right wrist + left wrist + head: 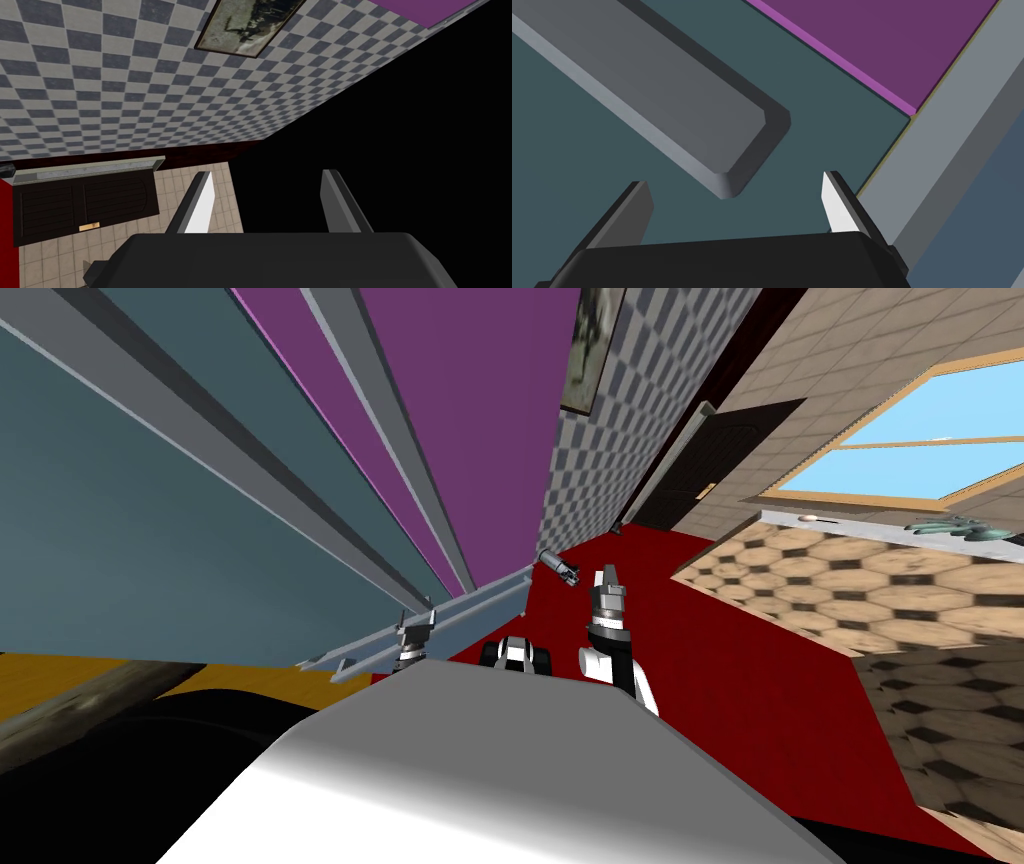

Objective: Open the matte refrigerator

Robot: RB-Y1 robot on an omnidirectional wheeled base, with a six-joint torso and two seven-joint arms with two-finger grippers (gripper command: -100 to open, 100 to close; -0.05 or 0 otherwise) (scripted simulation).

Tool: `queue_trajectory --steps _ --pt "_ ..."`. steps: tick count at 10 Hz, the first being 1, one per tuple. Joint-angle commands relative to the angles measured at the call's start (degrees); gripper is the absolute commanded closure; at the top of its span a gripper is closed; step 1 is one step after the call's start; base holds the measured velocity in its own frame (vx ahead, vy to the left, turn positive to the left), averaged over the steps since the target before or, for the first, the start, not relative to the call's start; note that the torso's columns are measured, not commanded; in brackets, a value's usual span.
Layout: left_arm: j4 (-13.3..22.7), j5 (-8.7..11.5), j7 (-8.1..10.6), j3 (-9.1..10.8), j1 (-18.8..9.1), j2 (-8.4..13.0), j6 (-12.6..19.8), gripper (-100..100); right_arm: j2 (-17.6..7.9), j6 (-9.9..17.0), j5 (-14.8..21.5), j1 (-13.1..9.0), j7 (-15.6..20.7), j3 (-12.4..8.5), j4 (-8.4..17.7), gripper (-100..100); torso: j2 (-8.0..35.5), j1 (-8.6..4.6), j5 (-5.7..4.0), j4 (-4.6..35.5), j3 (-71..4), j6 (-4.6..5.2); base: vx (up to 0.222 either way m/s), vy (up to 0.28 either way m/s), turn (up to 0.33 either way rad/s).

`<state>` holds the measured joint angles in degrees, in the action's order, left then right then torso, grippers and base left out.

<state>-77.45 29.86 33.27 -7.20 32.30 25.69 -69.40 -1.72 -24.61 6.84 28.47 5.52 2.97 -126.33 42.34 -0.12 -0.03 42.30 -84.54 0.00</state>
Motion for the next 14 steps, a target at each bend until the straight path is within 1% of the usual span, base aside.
queue_trajectory --steps 1,2,3,4,5,6,7,8,9,10,11,12,13,14 --pt "-1.8 1.1 0.73 0.71 1.4 1.8 0.6 -100 0.0 0.0 0.0 0.0 0.0 0.0 0.0 0 0.2 0.27 0.05 0.1 0.1 0.00 0.072 -0.056 0.016" --pt "-2.6 1.5 0.97 1.01 1.9 2.4 0.9 -100 0.0 0.0 0.0 0.0 0.0 0.0 0.0 0 0.1 0.24 0.02 0.1 0.1 0.03 0.099 -0.045 0.019" --pt "-2.2 1.3 0.78 0.84 1.7 2.0 0.7 -100 0.0 0.0 0.0 0.0 0.0 0.0 0.0 0 0.0 0.19 0.03 0.0 0.0 0.02 0.039 -0.012 0.022" --pt "-0.6 0.5 0.38 0.26 0.6 0.7 0.1 100 0.0 0.0 0.0 0.0 0.0 0.0 0.0 0 0.0 0.17 0.05 0.0 0.0 0.10 -0.045 0.030 0.004" --pt "-1.4 1.1 0.73 0.89 1.1 1.5 0.2 100 0.0 0.0 0.0 0.0 0.0 0.0 0.0 0 0.0 0.16 0.22 -0.1 0.1 0.21 -0.032 0.030 0.013" --pt "1.6 -0.4 -0.93 1.25 -1.9 -1.4 1.2 100 0.0 0.0 0.0 0.0 0.0 0.0 0.0 0 -0.2 0.09 0.26 -0.1 0.0 0.18 -0.153 0.116 -0.142" --pt "2.4 -0.4 -0.93 1.25 -3.4 -1.5 1.2 100 0.0 0.0 0.0 -0.1 0.0 0.0 0.0 0 0.0 0.36 0.26 -0.1 0.1 0.25 -0.232 0.147 -0.137" --pt "2.4 -0.4 -0.93 1.25 -4.3 -1.5 1.2 100 0.0 0.0 0.0 -0.1 0.0 0.0 0.0 0 0.2 0.34 0.15 0.0 0.1 0.03 -0.134 0.086 -0.036" --pt "5.2 -1.8 -2.57 1.43 -6.4 -4.4 2.4 100 0.0 0.0 0.0 0.0 0.0 0.0 0.0 0 0.1 0.06 -0.14 0.1 0.0 -0.24 -0.192 0.145 -0.116" --pt "6.2 -1.8 -2.57 1.43 -8.0 -4.5 2.4 100 0.0 0.0 0.0 -0.1 0.0 0.0 0.0 0 0.2 0.15 -0.08 0.1 0.1 -0.09 -0.210 0.156 -0.084" --pt "6.2 -1.8 -2.57 1.43 -9.6 -4.5 2.4 100 0.0 0.0 0.0 0.0 0.0 0.0 0.0 0 0.1 0.16 0.01 0.1 0.1 -0.04 -0.112 0.095 0.005" --pt "8.2 -3.3 -4.21 1.61 -11.0 -7.2 3.7 100 0.0 0.0 0.0 0.0 0.0 0.0 0.0 0 -0.2 -0.02 -0.01 0.0 -0.1 -0.02 -0.172 0.144 -0.158" --pt "9.9 -3.3 -4.21 1.61 -13.1 -7.5 3.7 100 0.0 0.0 0.0 0.0 0.0 0.0 0.0 0 -0.1 0.16 0.03 0.0 -0.1 0.03 -0.227 0.160 -0.098" --pt "9.9 -3.3 -4.21 1.61 -14.8 -7.5 3.7 100 0.0 0.0 0.0 0.0 0.0 0.0 0.0 0 0.1 0.21 0.06 0.0 0.0 -0.02 -0.125 0.074 0.009"
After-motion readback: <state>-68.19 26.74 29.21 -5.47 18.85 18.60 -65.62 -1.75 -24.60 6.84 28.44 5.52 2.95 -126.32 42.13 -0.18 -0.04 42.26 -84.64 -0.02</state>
